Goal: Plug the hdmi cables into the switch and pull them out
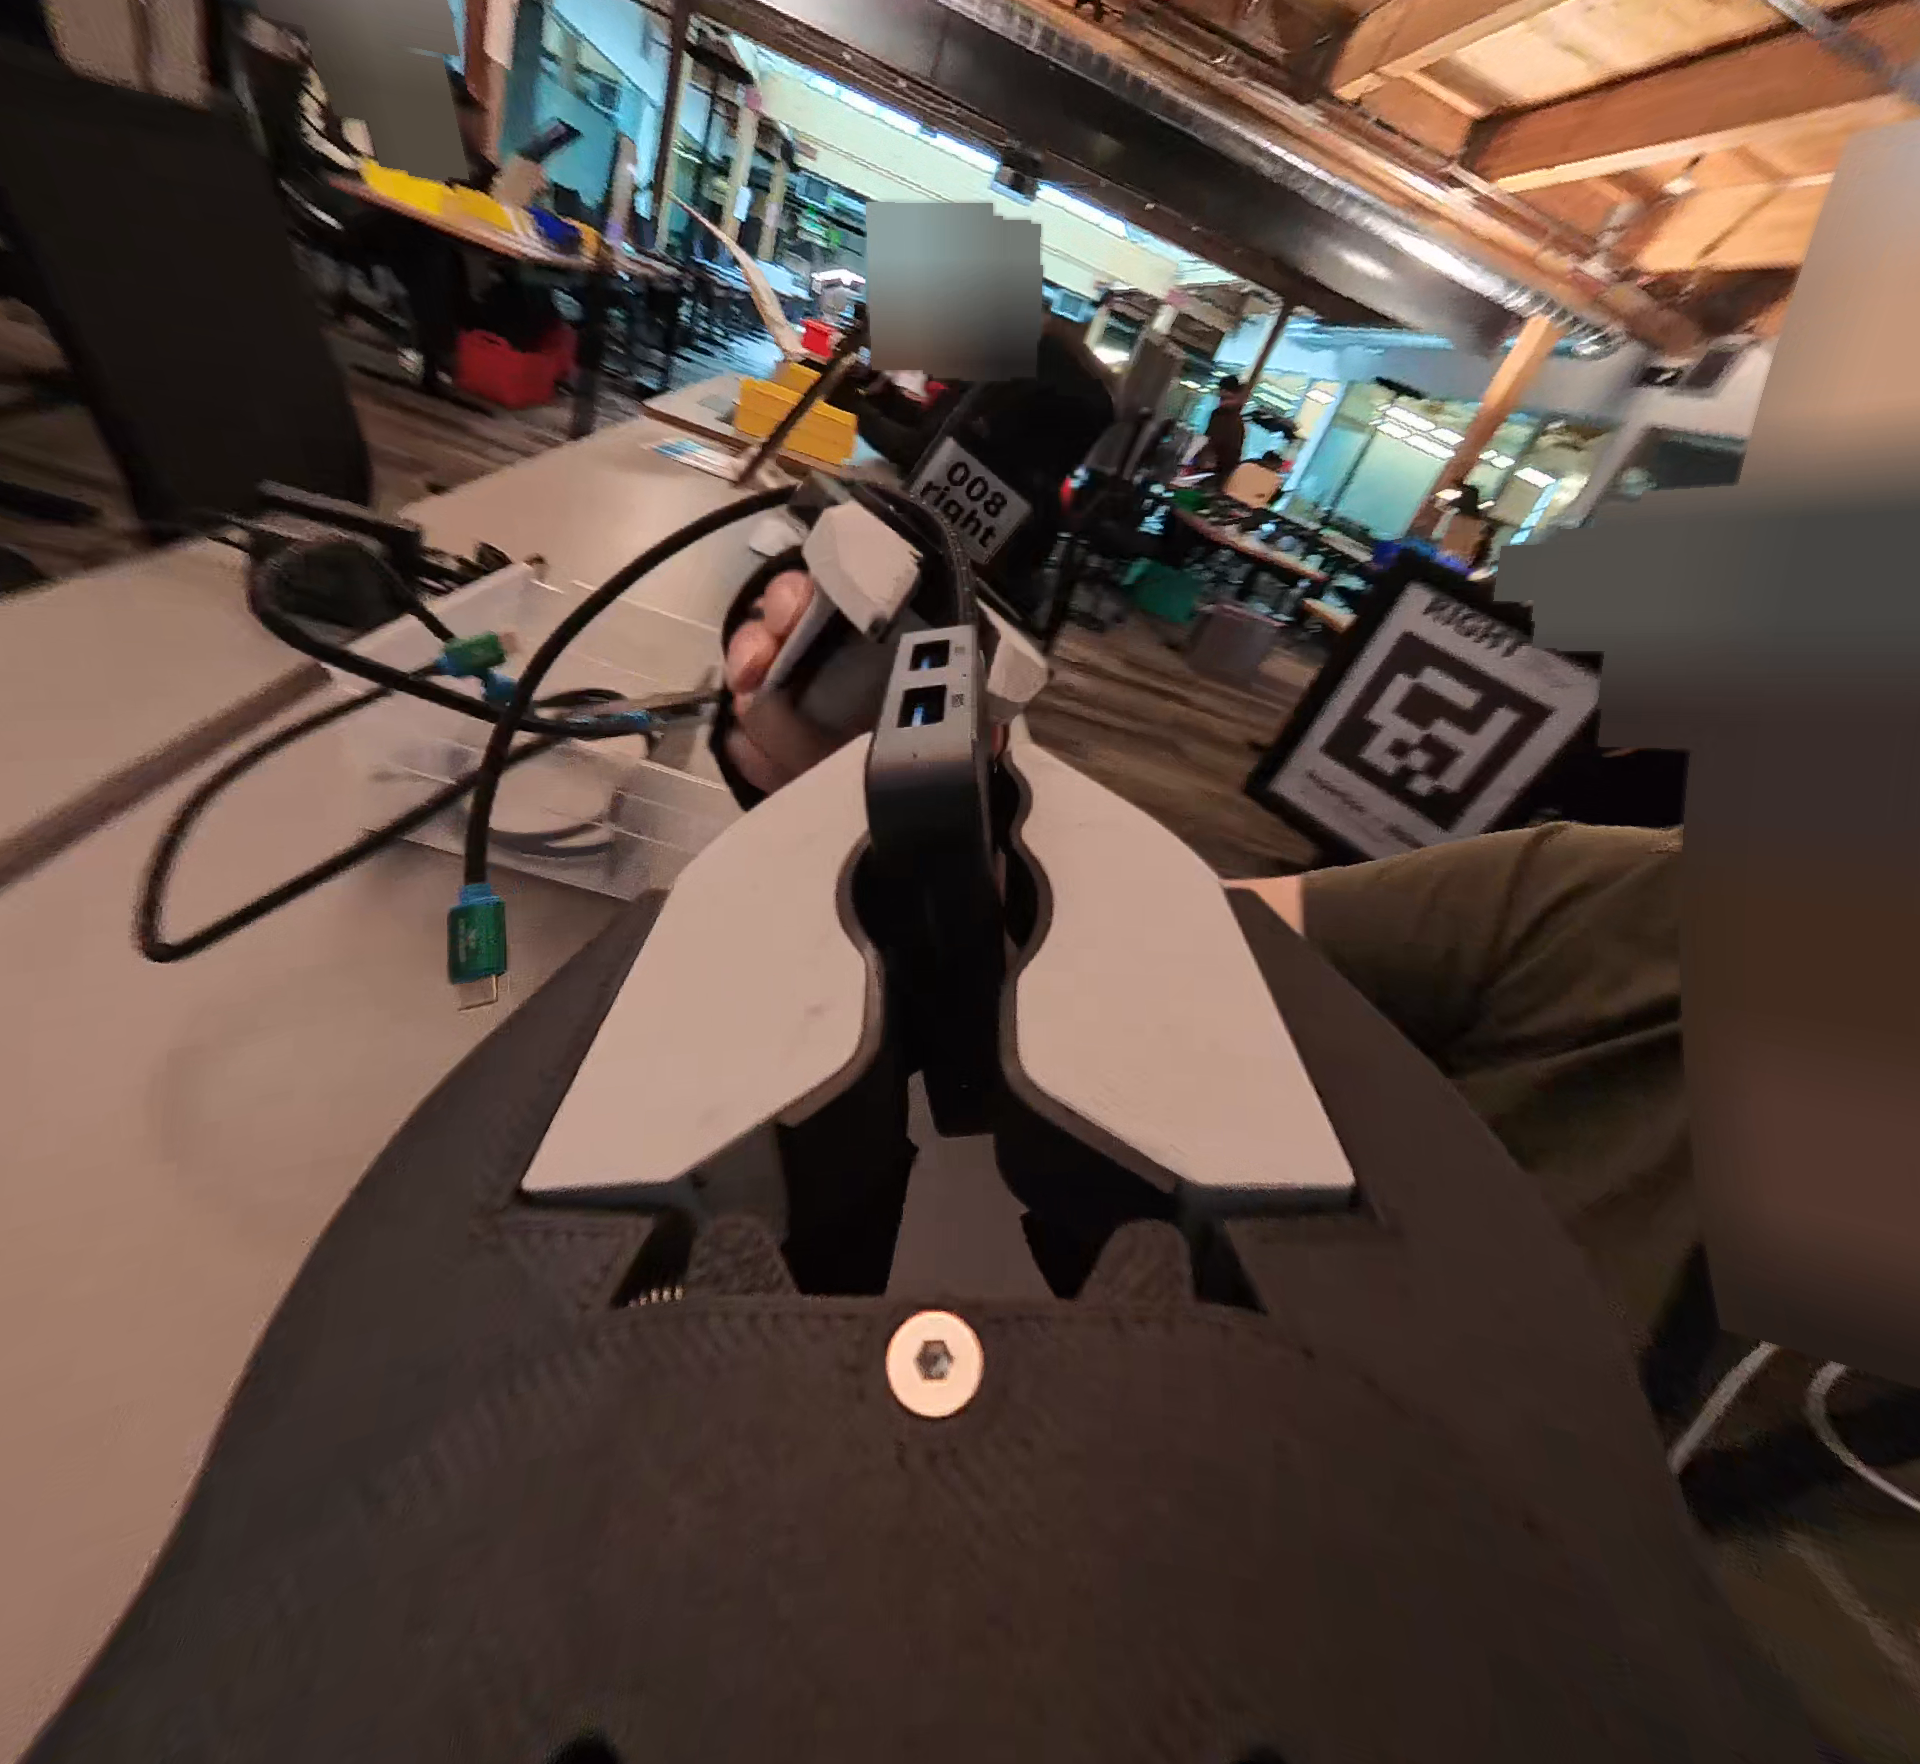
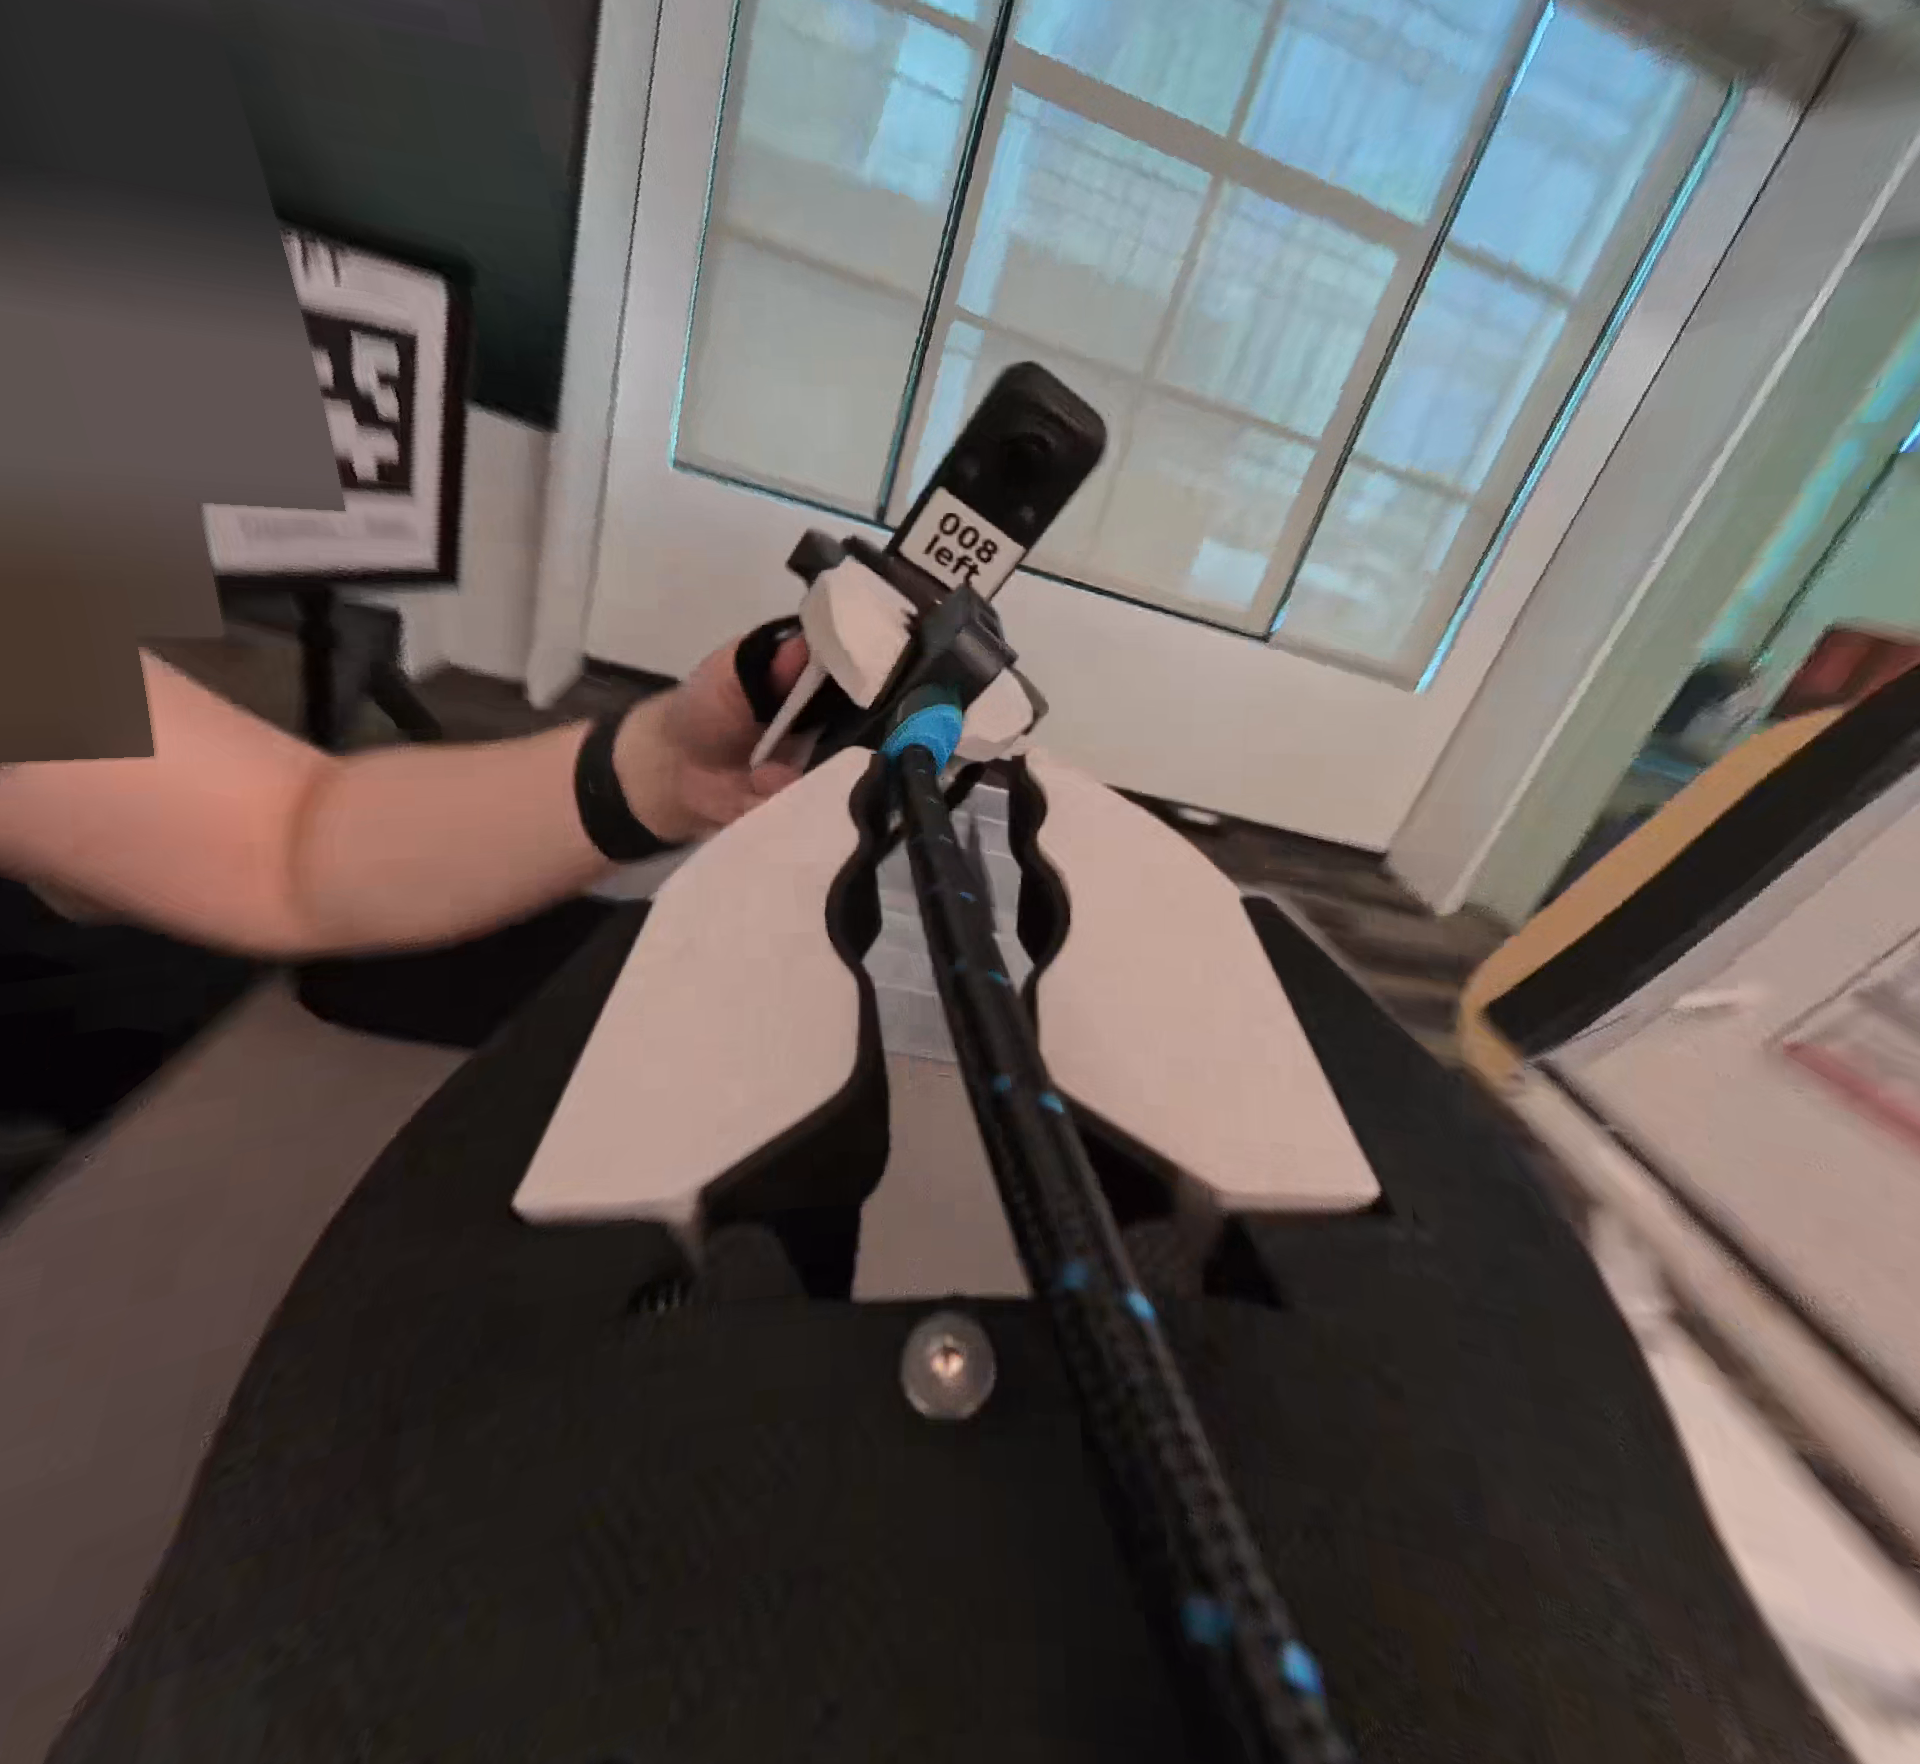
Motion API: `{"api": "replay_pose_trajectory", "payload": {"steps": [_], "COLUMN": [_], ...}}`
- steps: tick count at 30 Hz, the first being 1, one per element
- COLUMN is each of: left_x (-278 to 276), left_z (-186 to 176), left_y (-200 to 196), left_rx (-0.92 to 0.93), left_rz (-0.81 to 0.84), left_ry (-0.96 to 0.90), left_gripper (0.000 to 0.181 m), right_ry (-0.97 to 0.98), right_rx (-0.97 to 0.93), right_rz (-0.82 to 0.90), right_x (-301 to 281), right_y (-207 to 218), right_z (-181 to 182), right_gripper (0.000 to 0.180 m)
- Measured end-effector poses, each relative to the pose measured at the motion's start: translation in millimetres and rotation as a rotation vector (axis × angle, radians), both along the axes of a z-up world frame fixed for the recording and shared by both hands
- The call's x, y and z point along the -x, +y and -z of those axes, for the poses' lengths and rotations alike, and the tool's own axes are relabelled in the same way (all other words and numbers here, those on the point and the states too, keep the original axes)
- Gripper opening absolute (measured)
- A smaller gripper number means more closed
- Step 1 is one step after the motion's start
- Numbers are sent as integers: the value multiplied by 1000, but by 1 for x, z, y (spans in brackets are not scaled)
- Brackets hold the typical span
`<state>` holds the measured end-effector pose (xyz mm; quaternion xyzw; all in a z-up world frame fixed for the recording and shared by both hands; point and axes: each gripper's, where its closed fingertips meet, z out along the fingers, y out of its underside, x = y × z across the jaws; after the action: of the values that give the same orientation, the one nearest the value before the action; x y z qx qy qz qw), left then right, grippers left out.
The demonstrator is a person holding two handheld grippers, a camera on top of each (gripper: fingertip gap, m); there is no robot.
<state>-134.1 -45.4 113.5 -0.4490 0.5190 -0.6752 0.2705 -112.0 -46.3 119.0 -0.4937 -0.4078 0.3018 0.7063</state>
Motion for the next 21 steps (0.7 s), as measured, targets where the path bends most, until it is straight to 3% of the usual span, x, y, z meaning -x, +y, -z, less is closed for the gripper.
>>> {"api": "replay_pose_trajectory", "payload": {"steps": [1,6,11,18,21], "left_x": [1,-1,-4,-11,-10], "left_z": [-2,0,6,15,12], "left_y": [2,6,10,12,11], "left_rx": [-32,-146,-144,-114,-102], "left_rz": [-30,-121,-140,-131,-124], "left_ry": [-15,-6,27,56,47], "left_gripper": [14,14,14,14,14], "right_ry": [45,174,179,98,95], "right_rx": [69,340,478,590,546], "right_rz": [-21,-110,-142,-150,-148], "right_x": [1,7,5,6,8], "right_y": [2,9,13,15,16], "right_z": [-2,-4,4,24,20], "right_gripper": [21,19,10,10,10]}}
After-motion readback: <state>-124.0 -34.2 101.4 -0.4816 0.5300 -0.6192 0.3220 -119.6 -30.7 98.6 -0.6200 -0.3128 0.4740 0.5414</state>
